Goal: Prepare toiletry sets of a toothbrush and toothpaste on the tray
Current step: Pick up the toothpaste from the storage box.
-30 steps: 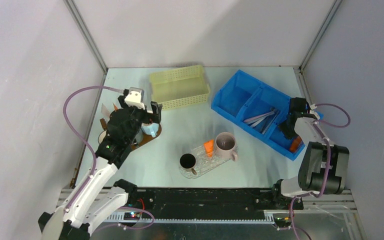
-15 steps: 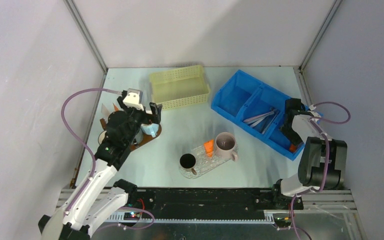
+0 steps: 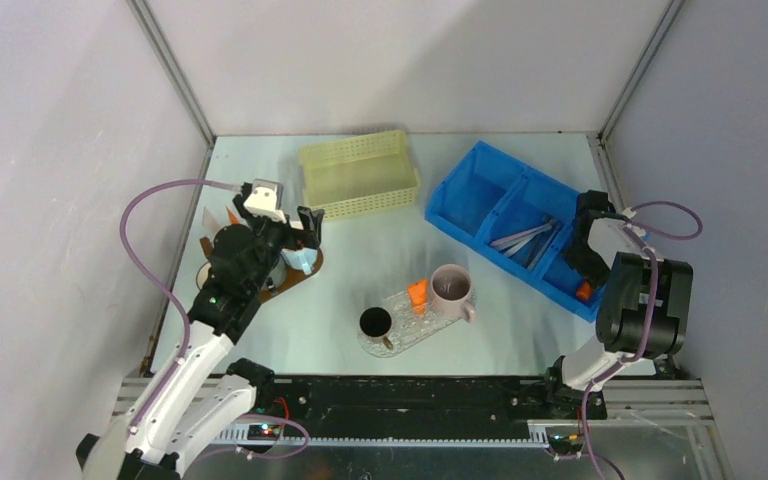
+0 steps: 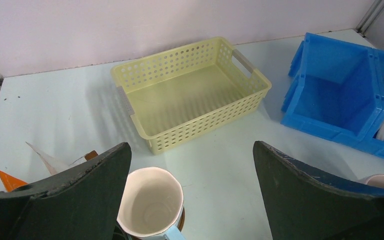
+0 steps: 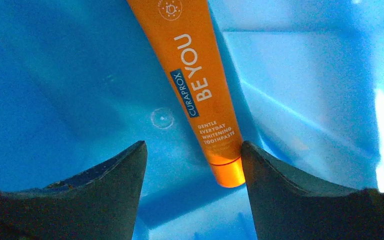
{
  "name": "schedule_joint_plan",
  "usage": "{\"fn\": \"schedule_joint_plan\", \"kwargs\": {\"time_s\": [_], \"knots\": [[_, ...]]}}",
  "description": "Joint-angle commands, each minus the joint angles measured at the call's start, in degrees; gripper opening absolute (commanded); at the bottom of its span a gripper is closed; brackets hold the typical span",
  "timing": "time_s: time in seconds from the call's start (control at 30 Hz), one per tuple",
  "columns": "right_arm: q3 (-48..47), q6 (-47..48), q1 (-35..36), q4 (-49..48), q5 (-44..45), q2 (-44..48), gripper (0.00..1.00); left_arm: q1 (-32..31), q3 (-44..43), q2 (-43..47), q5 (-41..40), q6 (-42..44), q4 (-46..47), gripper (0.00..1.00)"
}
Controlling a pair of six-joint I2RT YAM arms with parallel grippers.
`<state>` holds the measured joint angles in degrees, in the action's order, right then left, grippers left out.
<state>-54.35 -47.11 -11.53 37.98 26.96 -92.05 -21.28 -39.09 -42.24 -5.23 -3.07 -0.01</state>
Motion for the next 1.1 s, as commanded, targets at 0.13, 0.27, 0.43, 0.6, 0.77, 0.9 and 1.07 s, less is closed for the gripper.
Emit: {"fn": "schedule_joint_plan", "kwargs": {"time_s": [0.13, 0.27, 0.43, 0.6, 0.77, 0.9, 1.07], "knots": [[2.4, 2.5, -3.0, -6.6, -14.8, -3.1, 0.68, 0.4, 0.5, 1.4, 0.8, -0.7, 2.6, 0.99], [3.0, 5.3, -3.3, -9.5, -18.8, -2.0, 0.61, 0.3, 0.6, 1.5, 0.9, -0.8, 2.8, 0.99], [3.1, 6.6, -3.5, -10.4, -19.7, 0.3, 0.44, 0.4, 0.6, 1.8, 1.0, -0.9, 2.9, 0.99], [3.1, 6.9, -3.5, -9.4, -19.5, 3.5, 0.14, 0.4, 0.6, 2.0, 1.4, -1.0, 3.1, 0.98], [3.1, 6.9, -3.5, -7.8, -18.6, 8.7, 0.01, 0.4, 0.4, 2.3, 2.2, -1.5, 3.5, 0.98], [3.1, 7.5, -3.5, -6.2, -19.0, 14.6, 0.00, 0.4, -0.1, 2.2, 3.0, -2.0, 3.9, 0.98], [3.2, 9.5, -3.3, -4.9, -19.0, 24.6, 0.00, 0.3, -2.0, 1.3, 4.6, -2.9, 3.6, 0.98]]}}
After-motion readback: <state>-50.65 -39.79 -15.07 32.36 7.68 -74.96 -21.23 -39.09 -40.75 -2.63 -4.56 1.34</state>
